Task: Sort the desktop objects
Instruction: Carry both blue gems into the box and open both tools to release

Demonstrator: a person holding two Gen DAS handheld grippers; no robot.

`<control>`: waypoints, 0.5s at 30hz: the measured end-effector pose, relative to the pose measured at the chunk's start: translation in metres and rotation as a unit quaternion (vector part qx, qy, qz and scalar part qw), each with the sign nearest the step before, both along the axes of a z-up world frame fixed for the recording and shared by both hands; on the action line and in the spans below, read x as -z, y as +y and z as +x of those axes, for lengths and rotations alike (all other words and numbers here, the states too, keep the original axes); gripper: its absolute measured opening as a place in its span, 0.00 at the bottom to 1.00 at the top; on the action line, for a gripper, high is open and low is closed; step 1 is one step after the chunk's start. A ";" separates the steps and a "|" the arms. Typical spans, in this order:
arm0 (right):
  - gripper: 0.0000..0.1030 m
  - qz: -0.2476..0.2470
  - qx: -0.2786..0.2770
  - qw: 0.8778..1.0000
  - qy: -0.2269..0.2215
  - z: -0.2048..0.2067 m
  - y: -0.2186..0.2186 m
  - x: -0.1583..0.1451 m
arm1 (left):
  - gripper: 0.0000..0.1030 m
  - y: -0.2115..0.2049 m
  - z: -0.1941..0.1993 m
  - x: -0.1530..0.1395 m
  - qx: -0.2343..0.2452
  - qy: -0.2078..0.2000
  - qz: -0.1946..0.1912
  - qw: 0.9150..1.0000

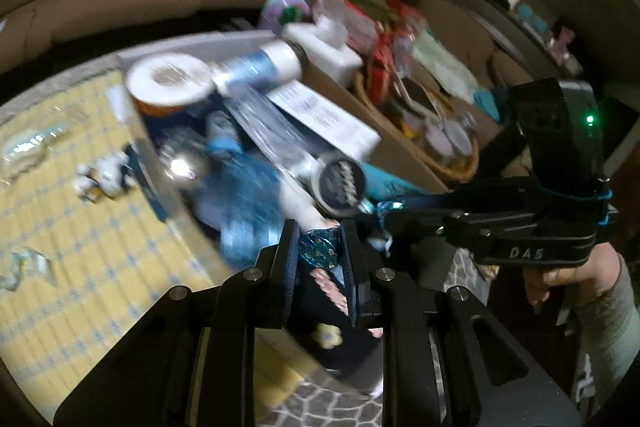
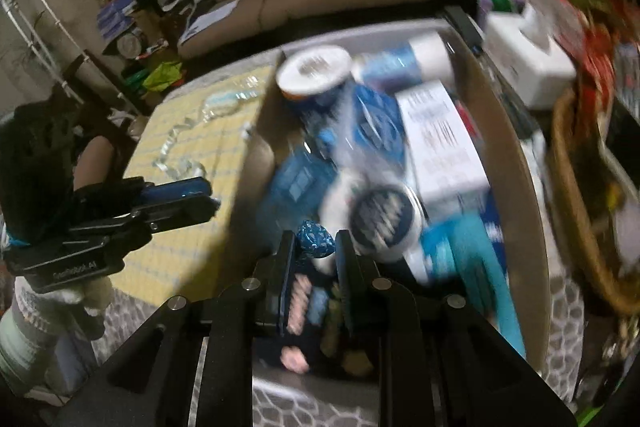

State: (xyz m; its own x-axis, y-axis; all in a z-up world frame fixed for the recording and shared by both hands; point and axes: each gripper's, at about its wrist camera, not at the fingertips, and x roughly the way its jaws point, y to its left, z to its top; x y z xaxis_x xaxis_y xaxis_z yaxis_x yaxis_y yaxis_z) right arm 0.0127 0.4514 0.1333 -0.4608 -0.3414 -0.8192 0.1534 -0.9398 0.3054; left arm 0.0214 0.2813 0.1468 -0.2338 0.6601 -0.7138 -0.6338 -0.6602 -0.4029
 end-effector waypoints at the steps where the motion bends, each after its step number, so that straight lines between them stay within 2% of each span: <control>1: 0.19 -0.002 -0.001 1.000 -0.006 0.006 0.003 0.008 | 0.19 0.006 0.006 0.005 0.004 -0.004 -0.005 1.000; 7: 0.19 -0.026 -0.003 0.999 -0.020 0.018 0.004 0.034 | 0.19 0.016 0.021 0.028 0.005 -0.026 -0.028 0.999; 8: 0.22 -0.029 -0.002 0.999 -0.021 0.020 0.003 0.036 | 0.20 0.015 0.022 0.028 0.000 -0.027 -0.030 0.999; 11: 0.23 -0.049 0.006 0.999 -0.017 0.020 0.005 0.034 | 0.34 0.006 0.022 0.025 -0.011 -0.028 -0.028 0.999; 12: 0.24 -0.055 0.010 0.998 -0.014 0.021 0.007 0.032 | 0.42 0.003 0.020 0.023 -0.015 -0.030 -0.025 0.999; 14: 0.31 -0.061 0.019 0.998 -0.004 0.023 0.012 0.026 | 0.43 -0.008 0.017 0.018 -0.026 -0.030 -0.020 0.999; 15: 0.31 -0.063 0.024 0.998 0.002 0.025 0.015 0.021 | 0.43 -0.011 0.015 0.015 -0.028 -0.029 -0.017 0.999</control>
